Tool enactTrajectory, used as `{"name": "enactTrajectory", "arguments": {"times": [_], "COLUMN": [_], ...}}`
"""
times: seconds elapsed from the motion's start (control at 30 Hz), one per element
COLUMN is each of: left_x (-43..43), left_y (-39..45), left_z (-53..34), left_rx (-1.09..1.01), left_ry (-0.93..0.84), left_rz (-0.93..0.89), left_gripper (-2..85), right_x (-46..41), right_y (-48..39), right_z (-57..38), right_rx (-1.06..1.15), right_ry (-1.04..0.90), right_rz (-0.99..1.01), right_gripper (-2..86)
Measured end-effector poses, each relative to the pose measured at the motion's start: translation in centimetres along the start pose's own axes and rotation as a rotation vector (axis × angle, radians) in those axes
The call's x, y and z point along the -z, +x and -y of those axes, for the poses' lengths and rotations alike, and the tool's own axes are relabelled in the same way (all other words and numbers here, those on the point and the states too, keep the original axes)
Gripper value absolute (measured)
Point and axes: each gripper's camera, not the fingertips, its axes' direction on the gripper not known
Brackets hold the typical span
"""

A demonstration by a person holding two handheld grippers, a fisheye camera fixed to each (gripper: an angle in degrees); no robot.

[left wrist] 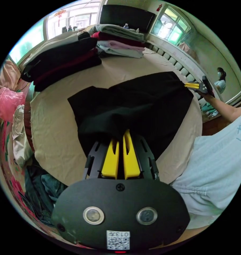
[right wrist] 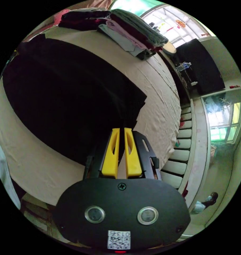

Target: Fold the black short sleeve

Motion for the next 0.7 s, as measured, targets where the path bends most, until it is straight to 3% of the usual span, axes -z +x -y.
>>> {"name": "enactTrajectory", "arguments": {"times": [0.17,0.3,0.47,0.7], "left_x": [0.5,2.1,4.8,6.5], "left_y": [0.1,-0.9,-3.9,-9.5], "left_z": [-2.0,-4.9,-5.7,-2.0], "left_rx": [-0.006,0.057,0.204,0.273], "left_ry": [-0.03,0.012,0.204,0.346], "left_rz": [0.006,-0.013,0.007,0.135], "left_gripper": [4.1,5.0,3.6,6.2], "right_x": [1.8,5.5,9.1,8.6], "right_y": [1.1,0.9,-6.5,-15.2], "right_z": [-1.8,0.2,11.8,25.7], "right_rx": [-0.066,-0.129,0.073,0.289], "right_ry": [-0.059,0.097,0.351,0.277], "right_rz": [-0.006,0.111,0.479,0.753], "right_gripper": [5.8,7.8,8.4,9.1]}}
